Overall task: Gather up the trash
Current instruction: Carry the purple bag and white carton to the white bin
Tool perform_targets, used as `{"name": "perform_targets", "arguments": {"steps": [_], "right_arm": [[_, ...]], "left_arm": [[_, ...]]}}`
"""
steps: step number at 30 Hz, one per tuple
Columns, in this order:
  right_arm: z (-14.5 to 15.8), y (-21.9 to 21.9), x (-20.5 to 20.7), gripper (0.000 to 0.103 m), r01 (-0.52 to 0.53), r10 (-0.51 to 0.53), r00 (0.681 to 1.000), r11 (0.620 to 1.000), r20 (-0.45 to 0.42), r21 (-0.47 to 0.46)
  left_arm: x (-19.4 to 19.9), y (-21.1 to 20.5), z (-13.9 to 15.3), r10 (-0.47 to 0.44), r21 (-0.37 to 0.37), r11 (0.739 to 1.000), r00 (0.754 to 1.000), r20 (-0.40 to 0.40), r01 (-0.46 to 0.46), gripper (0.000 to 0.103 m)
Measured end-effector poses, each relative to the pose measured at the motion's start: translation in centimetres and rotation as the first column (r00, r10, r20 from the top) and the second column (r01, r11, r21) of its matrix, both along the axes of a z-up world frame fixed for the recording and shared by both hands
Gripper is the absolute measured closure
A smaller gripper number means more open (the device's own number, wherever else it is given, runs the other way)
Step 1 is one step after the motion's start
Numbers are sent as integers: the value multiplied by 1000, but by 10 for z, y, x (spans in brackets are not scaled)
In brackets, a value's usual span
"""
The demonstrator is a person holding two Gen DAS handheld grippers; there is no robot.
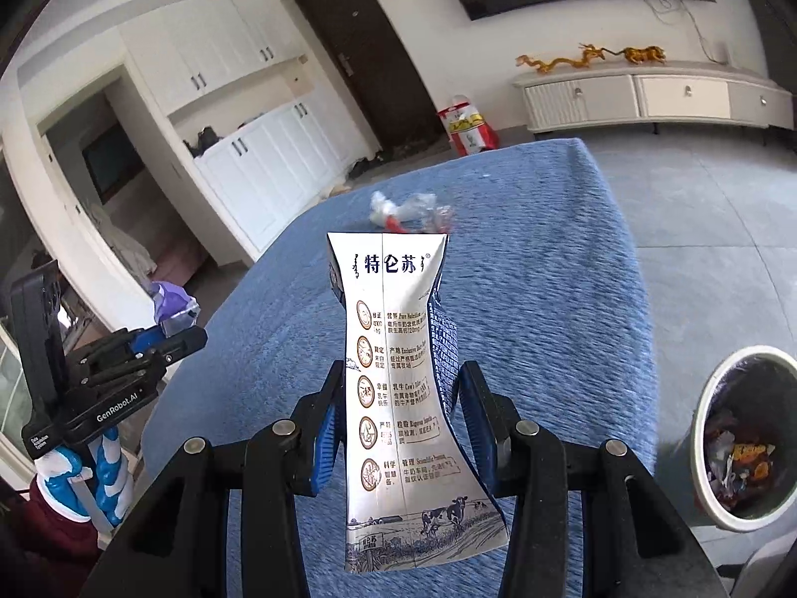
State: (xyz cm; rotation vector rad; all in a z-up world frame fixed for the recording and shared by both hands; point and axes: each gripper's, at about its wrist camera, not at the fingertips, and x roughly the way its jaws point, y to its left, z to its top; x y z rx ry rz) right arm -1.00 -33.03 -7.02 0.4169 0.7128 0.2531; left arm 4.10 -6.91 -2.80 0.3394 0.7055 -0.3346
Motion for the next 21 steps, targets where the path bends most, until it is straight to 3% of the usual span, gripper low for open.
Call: {"name": "perform_targets", "arguments": {"steps": [14, 18, 21], "right_arm": [[-15, -94, -46, 59, 211, -211, 978, 977, -1, 41], [-23, -127, -59, 59, 288, -288, 958, 957, -13, 33], [-30, -153, -71, 59, 357, -356, 934, 934, -26, 18]], "left_arm": [[-9, -100, -16, -189, 30, 981, 979, -71, 192, 72], [-12, -137, -21, -262, 23, 964, 960, -99, 265, 72], [-12, -174, -22, -341, -6, 939, 931, -128, 344, 72]]}}
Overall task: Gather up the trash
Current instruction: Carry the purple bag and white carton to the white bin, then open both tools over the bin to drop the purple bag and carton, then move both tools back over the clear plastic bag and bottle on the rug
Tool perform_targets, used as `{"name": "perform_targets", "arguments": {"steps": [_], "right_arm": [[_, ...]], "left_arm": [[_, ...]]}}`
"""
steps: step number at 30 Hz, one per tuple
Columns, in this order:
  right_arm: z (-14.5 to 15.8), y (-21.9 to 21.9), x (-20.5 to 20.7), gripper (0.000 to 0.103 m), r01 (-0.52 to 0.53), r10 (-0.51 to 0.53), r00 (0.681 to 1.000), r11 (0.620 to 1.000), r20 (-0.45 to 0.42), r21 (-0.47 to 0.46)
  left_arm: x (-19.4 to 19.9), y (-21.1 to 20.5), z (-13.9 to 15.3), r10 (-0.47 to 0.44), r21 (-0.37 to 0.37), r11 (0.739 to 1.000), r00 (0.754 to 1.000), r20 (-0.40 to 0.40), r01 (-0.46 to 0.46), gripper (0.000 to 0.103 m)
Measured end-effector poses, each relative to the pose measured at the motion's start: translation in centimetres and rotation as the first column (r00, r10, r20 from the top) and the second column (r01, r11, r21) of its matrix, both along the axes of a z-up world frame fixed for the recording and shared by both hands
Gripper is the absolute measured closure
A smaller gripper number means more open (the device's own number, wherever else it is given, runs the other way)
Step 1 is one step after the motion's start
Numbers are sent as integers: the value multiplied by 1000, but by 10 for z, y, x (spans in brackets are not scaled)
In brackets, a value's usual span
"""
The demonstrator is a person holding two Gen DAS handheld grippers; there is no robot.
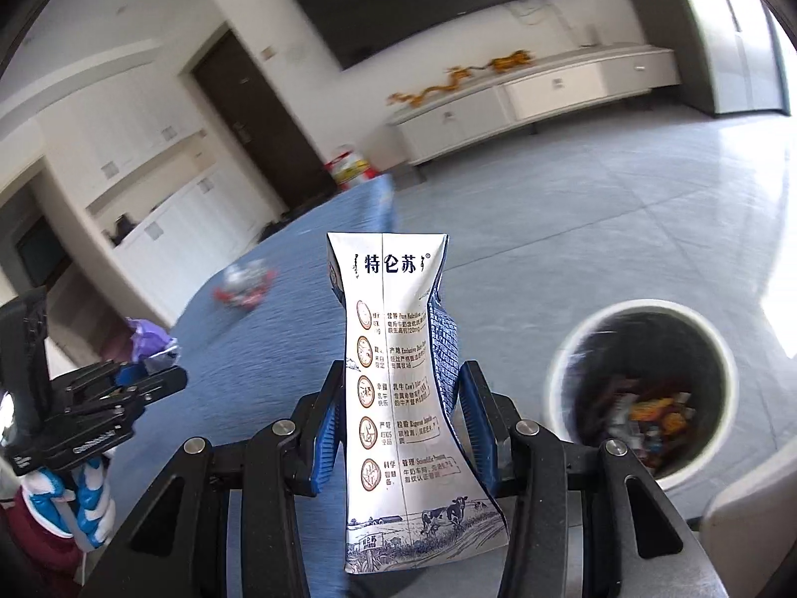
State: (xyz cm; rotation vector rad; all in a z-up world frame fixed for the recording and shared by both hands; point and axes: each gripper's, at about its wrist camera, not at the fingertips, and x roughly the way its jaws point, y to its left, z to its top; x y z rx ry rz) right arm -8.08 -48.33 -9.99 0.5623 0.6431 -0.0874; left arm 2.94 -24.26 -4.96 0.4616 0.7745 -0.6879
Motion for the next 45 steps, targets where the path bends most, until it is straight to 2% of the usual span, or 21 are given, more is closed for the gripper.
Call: {"name": "perform_targets", "arguments": {"steps": [8, 13, 18, 20, 22, 24, 29, 32, 34, 38, 40, 42, 45], "right_arm": [[-23, -66, -14, 59, 156, -159, 985, 987, -73, -40], [-40, -93, -9, 59, 205, -213, 970, 976, -119, -74], [-65, -119, 8, 58, 233, -250, 950, 966, -187, -108], [-74, -125, 14, 58, 239, -262, 941, 962, -213, -130], [-81, -130, 18, 58, 249, -281, 930, 956, -235, -156], [-89, -134, 20, 56, 260, -301, 917, 949, -262, -179], [-90, -129, 12, 54, 285, -325, 909, 941, -259, -181], [-83, -121, 2, 54, 292, -333, 909, 938, -249, -187], [-77, -118, 0, 54, 298, -338, 911, 936, -236, -190], [-55, -105, -7, 51, 314, -351, 916, 928, -193, -200], [-41, -97, -10, 50, 313, -347, 923, 928, -165, -201], [-25, -84, -13, 48, 304, -334, 933, 931, -133, -203], [-3, -62, -13, 48, 276, -299, 950, 939, -91, -207]], "left_arm": [[-1, -108, -13, -168, -22, 986, 982, -89, 166, 72], [2, -172, -34, -233, -22, 972, 957, -172, 233, 71], [13, -217, -54, -260, -67, 966, 923, -283, 251, 70], [17, -228, -60, -258, -84, 966, 915, -311, 244, 66], [21, -236, -64, -251, -98, 968, 910, -330, 231, 51], [23, -240, -66, -250, -112, 968, 908, -337, 225, 46], [24, -236, -65, -253, -124, 967, 901, -353, 223, 46], [24, -231, -61, -240, -113, 970, 910, -339, 214, 46], [21, -221, -56, -218, -102, 975, 924, -313, 196, 46], [18, -195, -43, -142, -54, 990, 965, -222, 134, 46], [17, -174, -33, -87, -20, 996, 986, -145, 85, 46], [19, -145, -22, -31, -4, 1000, 996, -81, 30, 46], [23, -100, -8, 54, 3, 999, 998, -25, -54, 46]]}}
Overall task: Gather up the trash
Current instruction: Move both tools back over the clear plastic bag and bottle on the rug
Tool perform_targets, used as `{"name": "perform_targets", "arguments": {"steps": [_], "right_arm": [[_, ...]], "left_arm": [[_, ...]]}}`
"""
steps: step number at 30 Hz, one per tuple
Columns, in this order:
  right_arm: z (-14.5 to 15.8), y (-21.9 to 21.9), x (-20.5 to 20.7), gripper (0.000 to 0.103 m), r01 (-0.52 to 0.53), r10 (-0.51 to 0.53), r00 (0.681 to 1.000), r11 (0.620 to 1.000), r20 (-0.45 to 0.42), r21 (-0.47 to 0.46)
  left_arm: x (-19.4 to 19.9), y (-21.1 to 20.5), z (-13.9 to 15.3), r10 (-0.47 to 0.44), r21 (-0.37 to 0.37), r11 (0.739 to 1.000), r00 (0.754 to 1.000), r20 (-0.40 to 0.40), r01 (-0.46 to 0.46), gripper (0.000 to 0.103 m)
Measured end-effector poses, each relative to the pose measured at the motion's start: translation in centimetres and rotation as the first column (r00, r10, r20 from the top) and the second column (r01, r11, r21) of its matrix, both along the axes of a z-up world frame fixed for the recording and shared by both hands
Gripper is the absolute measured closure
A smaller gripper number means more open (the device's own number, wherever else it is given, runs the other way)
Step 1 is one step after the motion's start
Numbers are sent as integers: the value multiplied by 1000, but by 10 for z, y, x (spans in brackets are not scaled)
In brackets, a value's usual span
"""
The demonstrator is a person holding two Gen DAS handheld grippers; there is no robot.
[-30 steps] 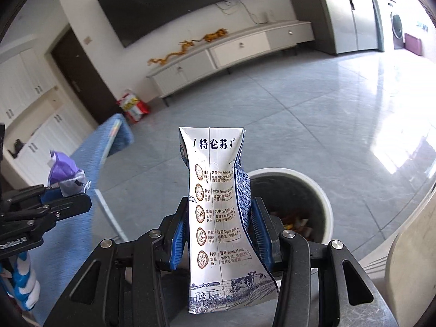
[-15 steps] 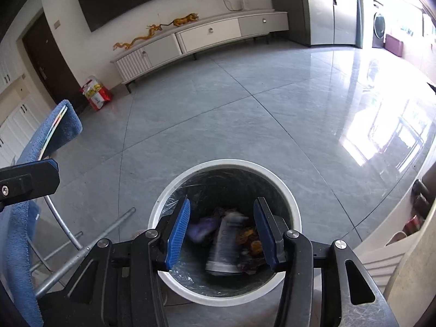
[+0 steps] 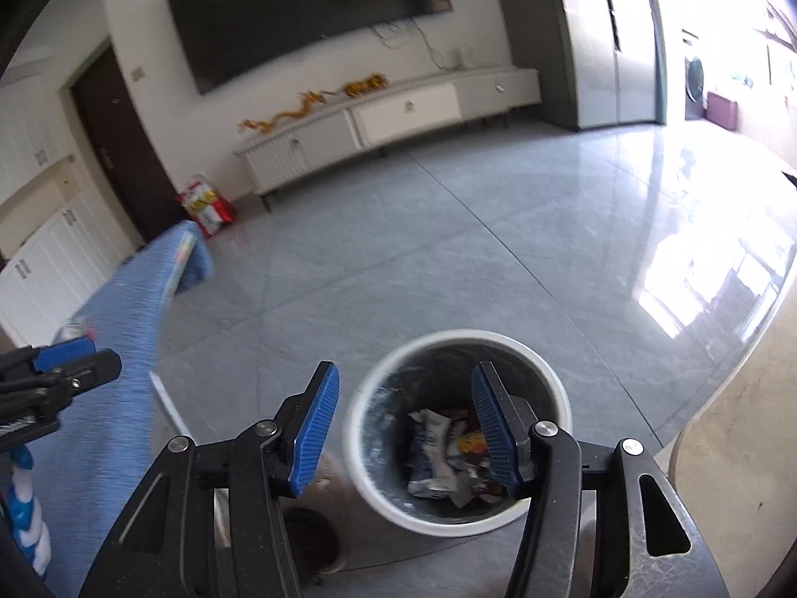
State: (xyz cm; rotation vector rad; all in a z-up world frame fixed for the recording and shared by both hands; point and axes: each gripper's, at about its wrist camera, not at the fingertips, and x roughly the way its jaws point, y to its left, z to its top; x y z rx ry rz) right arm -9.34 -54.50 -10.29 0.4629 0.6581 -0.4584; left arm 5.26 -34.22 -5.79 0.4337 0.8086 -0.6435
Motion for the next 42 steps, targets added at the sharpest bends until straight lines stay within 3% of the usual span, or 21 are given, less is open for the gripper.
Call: {"name": "perform_targets", "arguments": {"steps": [7, 18, 30, 42], "right_arm": [[42, 67, 15, 44, -141, 144, 987, 989, 69, -42], [60, 177, 60, 43, -380, 384, 922, 922, 51, -69], [64, 241, 88, 43, -482, 484, 875, 873, 9, -78], [64, 276, 100, 43, -535, 532, 845, 839, -48, -98]], "left_arm": [[9, 112, 16, 179, 7, 984, 982, 58, -180, 46], [5, 249, 39, 397, -31, 917, 908, 132, -397, 46], [6, 338, 51, 541, -83, 841, 831, 127, -535, 46], [8, 375, 44, 570, -108, 820, 819, 73, -561, 46]]}}
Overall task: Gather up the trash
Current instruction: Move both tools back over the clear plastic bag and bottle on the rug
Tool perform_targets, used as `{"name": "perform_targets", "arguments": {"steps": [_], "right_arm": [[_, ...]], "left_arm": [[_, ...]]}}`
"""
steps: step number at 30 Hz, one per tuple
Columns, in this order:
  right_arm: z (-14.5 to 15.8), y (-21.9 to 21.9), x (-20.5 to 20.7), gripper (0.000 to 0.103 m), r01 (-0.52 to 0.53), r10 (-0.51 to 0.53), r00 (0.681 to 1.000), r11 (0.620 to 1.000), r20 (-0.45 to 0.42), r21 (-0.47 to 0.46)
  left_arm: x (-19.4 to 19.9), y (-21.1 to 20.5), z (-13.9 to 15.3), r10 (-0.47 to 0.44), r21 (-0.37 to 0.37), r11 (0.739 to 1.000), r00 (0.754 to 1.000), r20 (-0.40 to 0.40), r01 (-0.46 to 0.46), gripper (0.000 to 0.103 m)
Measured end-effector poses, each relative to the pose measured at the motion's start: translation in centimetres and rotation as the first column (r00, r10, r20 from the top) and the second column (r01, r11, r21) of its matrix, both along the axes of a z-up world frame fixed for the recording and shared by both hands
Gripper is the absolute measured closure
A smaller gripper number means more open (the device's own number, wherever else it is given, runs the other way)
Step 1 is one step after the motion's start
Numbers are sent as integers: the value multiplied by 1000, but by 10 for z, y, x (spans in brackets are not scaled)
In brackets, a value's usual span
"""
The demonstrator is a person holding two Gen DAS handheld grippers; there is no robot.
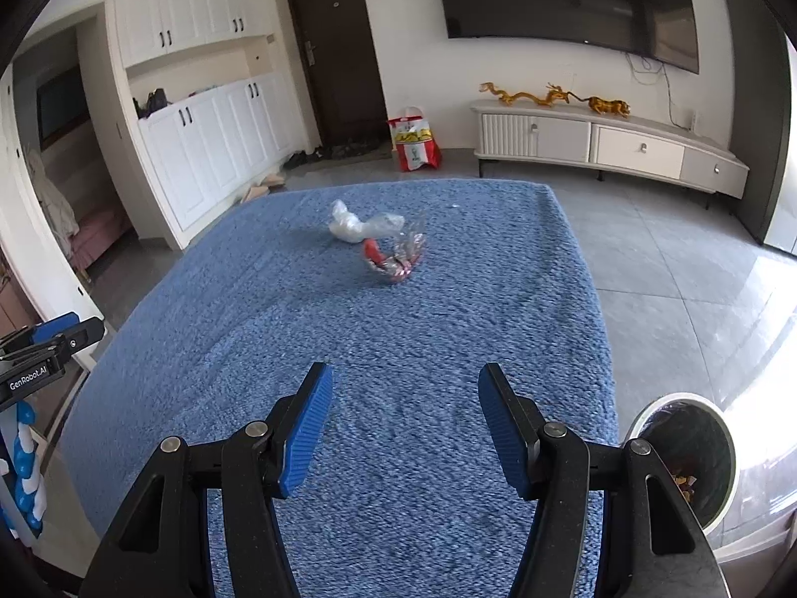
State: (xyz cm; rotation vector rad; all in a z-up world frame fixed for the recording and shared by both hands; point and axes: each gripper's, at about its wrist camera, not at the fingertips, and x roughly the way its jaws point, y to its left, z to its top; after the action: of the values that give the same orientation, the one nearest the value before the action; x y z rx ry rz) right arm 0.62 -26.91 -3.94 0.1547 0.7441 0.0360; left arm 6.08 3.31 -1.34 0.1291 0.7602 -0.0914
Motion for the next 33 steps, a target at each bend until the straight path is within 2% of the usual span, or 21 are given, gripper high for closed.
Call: {"name": "perform_targets", "arguments": {"steps": [13, 33], "right_arm": [[-2, 20, 13, 41, -35, 34, 999, 999, -32, -35], [-19, 31, 33, 41, -68, 65, 995, 997, -78, -40]], "left_arm": [[9, 23, -13, 32, -38, 999, 999, -35, -34, 46], [29, 28, -35, 46, -53, 997, 994, -98, -51, 46]]}}
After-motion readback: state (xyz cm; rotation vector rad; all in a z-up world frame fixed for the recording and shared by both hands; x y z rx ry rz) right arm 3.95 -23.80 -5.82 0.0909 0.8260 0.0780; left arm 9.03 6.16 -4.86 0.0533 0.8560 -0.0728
